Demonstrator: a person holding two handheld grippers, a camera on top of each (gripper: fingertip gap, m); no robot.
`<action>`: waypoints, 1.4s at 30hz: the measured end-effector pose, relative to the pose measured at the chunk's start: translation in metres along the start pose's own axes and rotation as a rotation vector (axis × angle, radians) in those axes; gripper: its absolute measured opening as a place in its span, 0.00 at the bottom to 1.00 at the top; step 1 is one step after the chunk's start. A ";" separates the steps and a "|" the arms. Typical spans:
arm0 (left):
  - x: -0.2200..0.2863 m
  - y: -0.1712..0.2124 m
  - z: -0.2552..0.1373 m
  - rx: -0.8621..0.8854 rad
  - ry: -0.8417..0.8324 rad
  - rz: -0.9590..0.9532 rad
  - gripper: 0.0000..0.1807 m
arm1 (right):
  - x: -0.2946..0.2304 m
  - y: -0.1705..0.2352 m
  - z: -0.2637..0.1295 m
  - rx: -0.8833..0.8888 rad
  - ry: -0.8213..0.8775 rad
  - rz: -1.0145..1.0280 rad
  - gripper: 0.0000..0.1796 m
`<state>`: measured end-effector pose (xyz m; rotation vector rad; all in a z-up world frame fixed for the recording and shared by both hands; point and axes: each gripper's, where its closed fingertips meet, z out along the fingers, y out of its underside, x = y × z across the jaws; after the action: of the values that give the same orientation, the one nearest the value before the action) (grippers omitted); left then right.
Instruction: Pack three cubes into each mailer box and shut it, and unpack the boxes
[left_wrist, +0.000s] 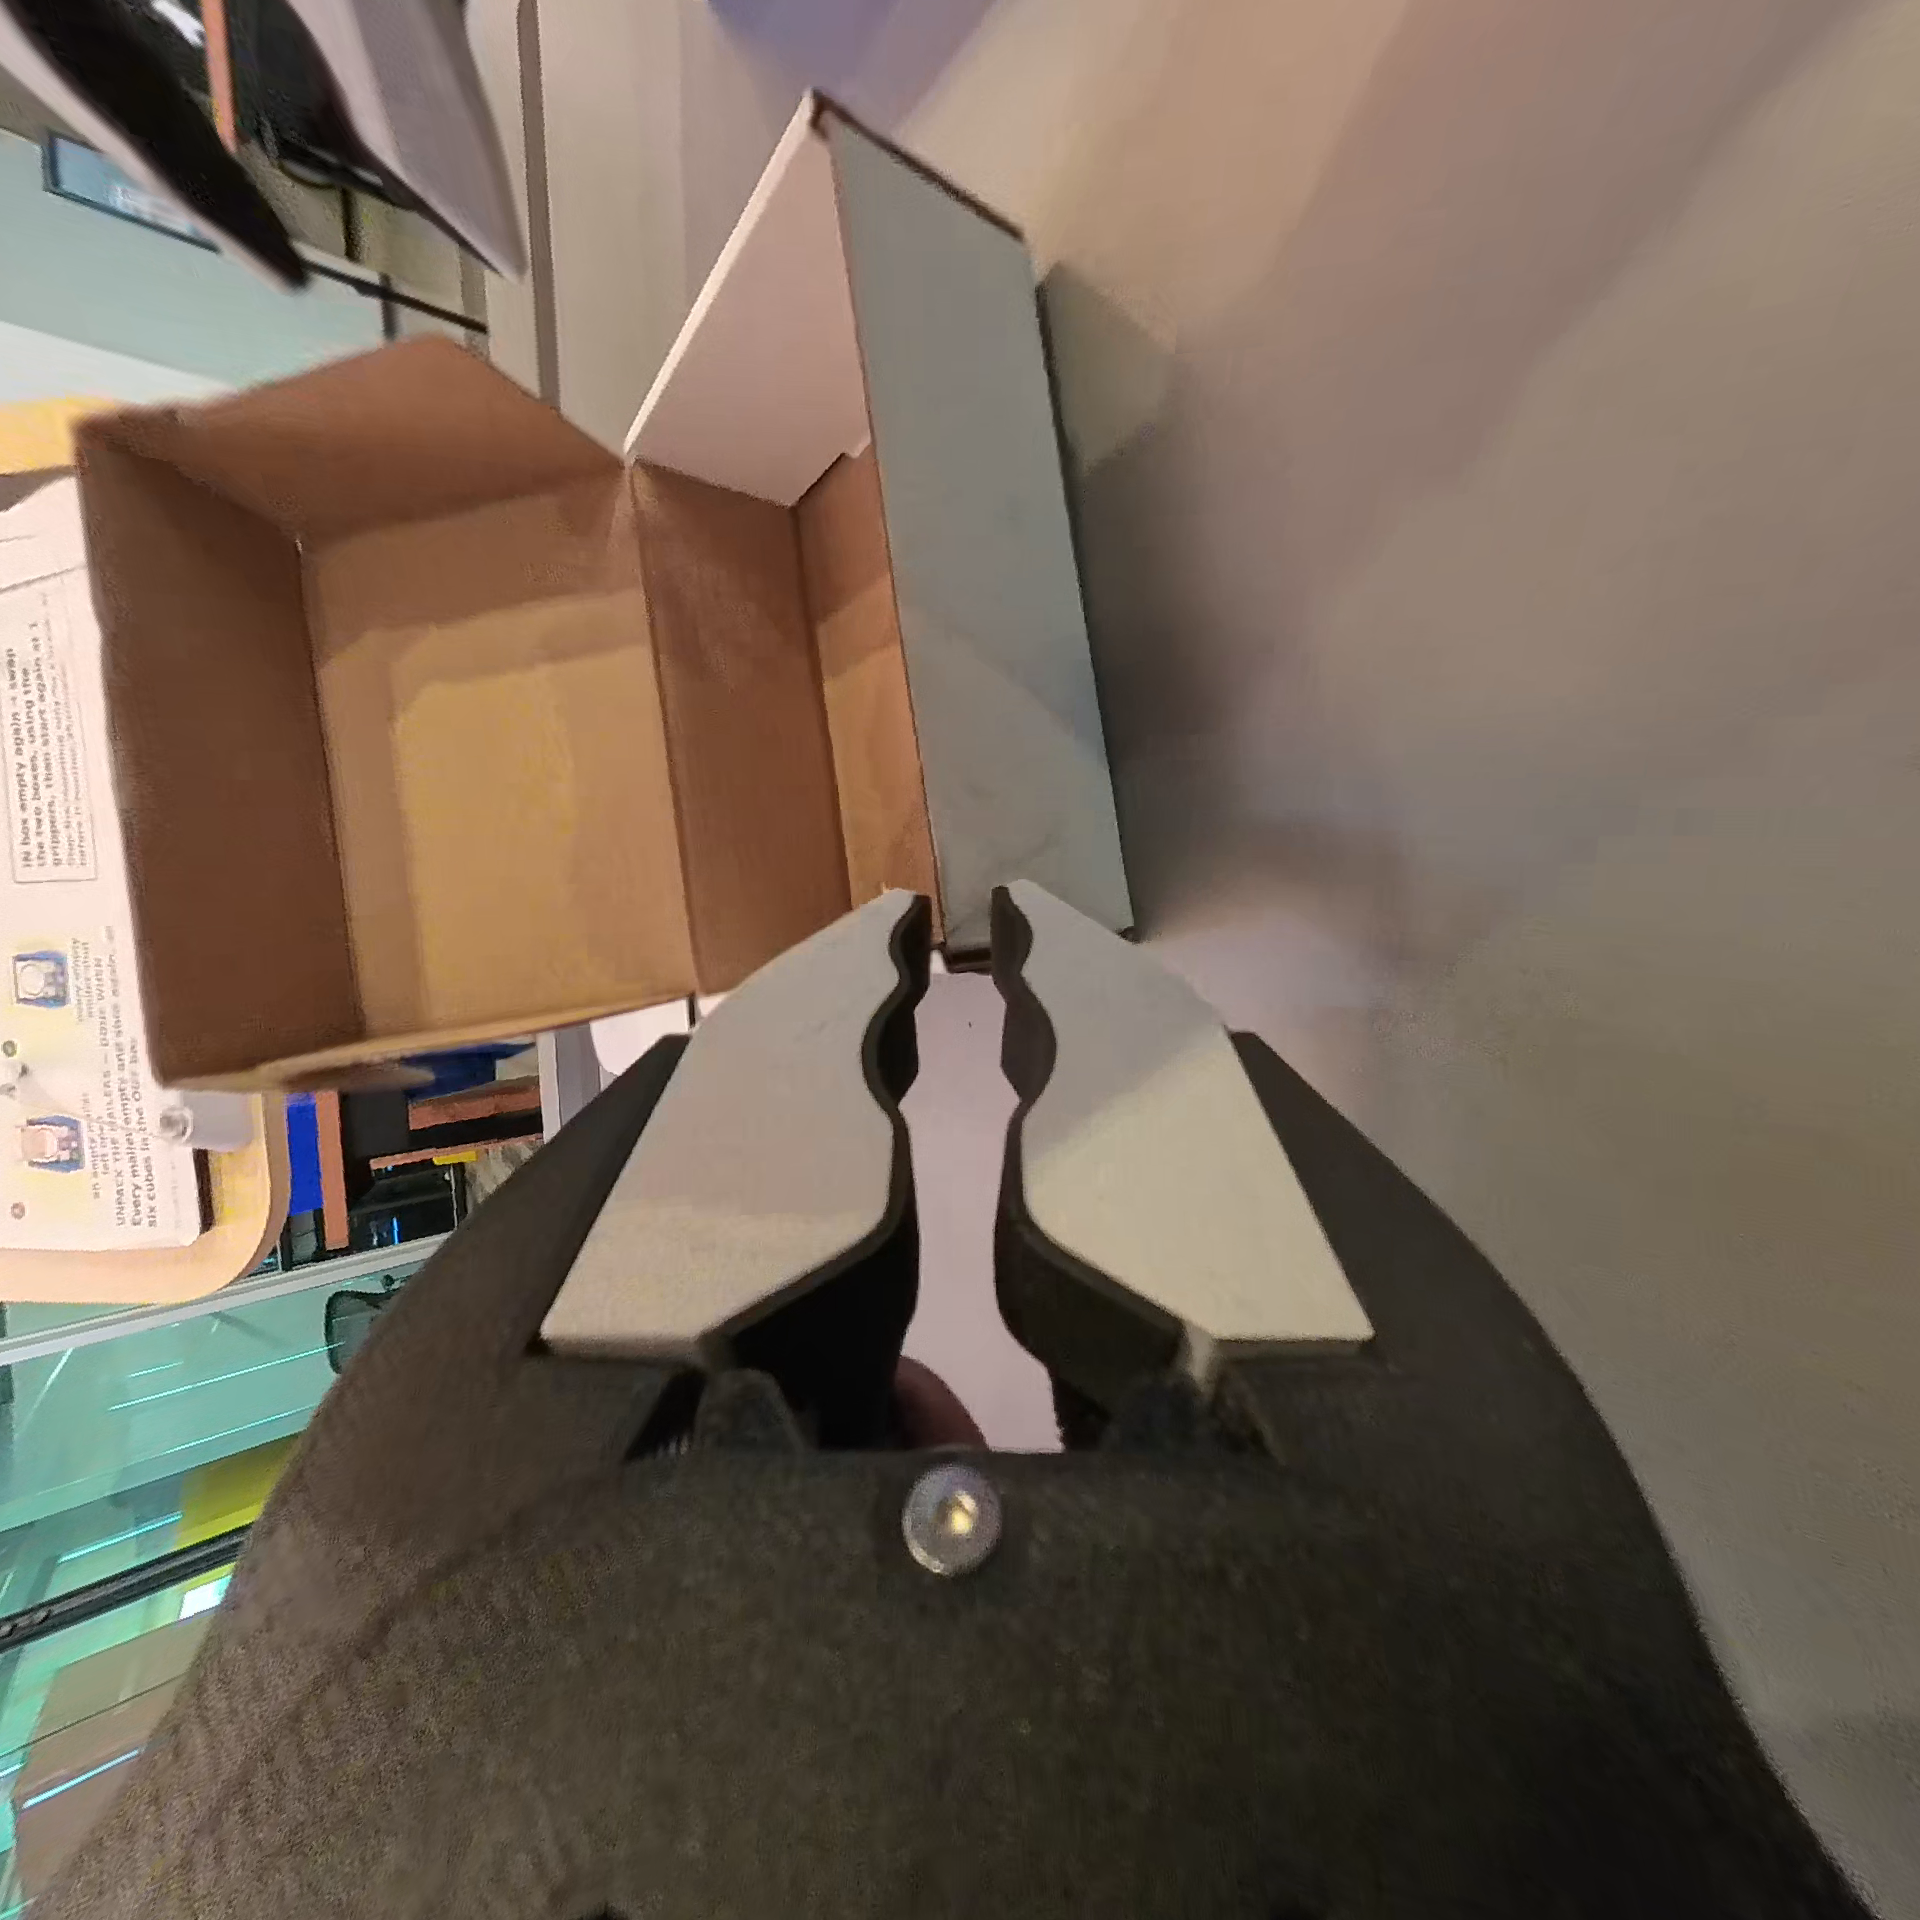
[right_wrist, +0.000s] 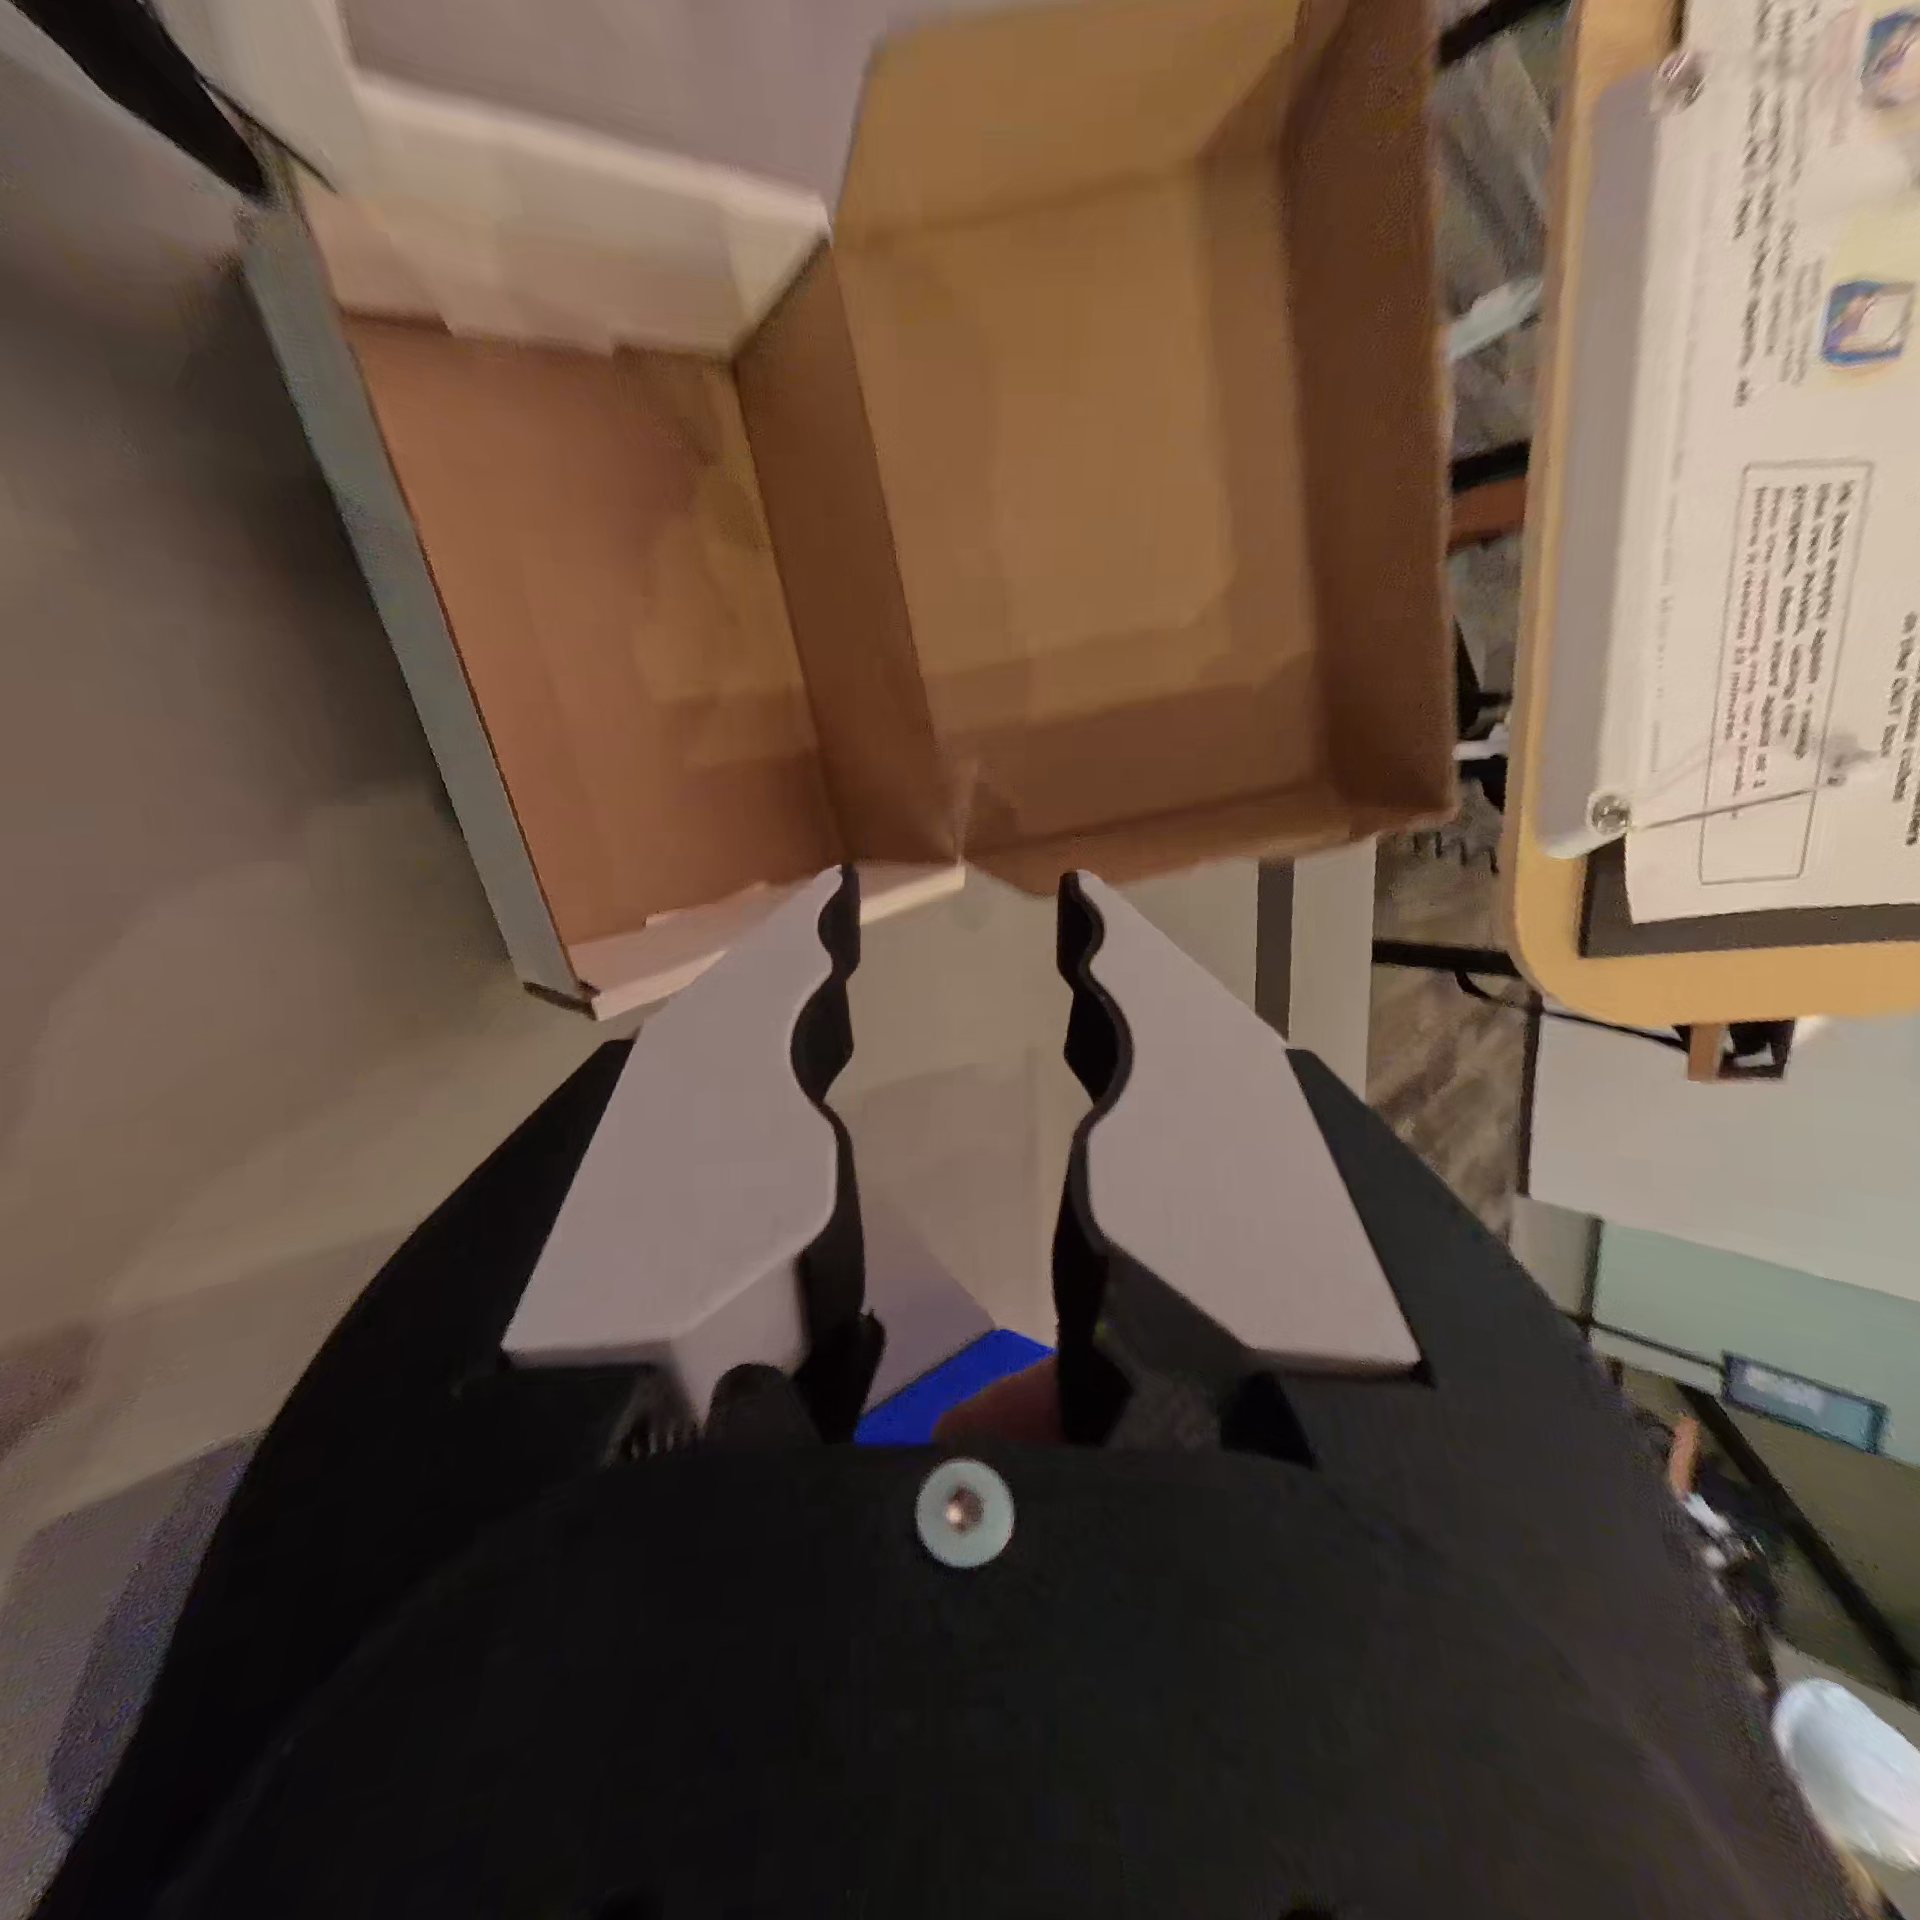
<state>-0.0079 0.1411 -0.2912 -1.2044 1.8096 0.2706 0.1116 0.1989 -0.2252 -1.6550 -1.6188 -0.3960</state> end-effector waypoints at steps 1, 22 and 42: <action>0.000 0.000 -0.001 0.000 0.000 0.000 0.06 | 0.000 0.003 0.003 -0.016 0.006 0.009 0.19; -0.002 0.003 -0.003 0.025 0.033 0.048 0.05 | 0.004 -0.005 0.090 0.063 -0.375 0.612 0.18; -0.002 0.013 -0.005 -0.009 0.051 0.044 0.05 | -0.004 0.005 0.098 0.043 -0.321 0.683 0.07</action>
<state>-0.0216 0.1455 -0.2907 -1.1891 1.8828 0.2758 0.0875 0.2653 -0.2940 -2.1828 -1.1481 0.2603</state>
